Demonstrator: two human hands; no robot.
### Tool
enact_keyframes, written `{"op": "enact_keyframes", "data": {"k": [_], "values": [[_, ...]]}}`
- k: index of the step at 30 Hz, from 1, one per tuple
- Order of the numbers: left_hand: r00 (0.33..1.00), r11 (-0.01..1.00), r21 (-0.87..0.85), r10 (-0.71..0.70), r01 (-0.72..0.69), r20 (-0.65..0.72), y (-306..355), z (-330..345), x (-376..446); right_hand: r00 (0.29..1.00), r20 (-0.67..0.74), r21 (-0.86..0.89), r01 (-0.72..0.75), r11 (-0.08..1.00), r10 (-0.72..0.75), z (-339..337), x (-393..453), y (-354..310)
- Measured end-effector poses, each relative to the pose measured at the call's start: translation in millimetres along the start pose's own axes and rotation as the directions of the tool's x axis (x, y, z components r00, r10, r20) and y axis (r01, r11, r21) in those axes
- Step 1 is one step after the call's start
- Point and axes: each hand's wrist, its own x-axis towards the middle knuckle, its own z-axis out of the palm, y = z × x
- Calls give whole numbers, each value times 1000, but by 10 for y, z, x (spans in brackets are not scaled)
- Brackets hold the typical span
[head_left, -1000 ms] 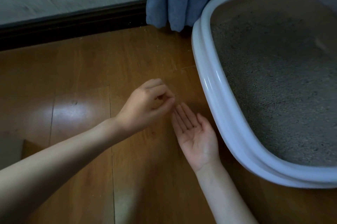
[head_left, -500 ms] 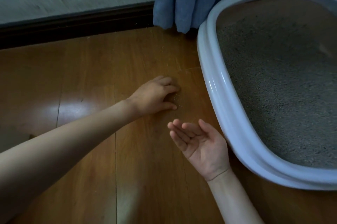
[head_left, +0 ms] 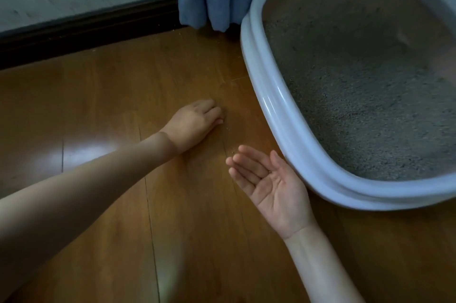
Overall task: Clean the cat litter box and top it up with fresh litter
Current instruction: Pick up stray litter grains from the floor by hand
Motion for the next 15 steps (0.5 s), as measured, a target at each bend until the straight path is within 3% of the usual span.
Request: {"op": "enact_keyframes", "data": {"k": [7, 12, 15], "values": [[948, 983, -74, -139, 166, 287, 85, -6, 124, 987, -143, 147, 97, 984, -75, 3, -12, 69], [938, 975, -82, -172, 205, 301, 176, -66, 82, 976, -206, 168, 104, 980, -68, 52, 10, 110], [957, 943, -195, -239, 270, 167, 351, -305, 61, 966, -256, 168, 92, 982, -47, 18, 56, 128]]}}
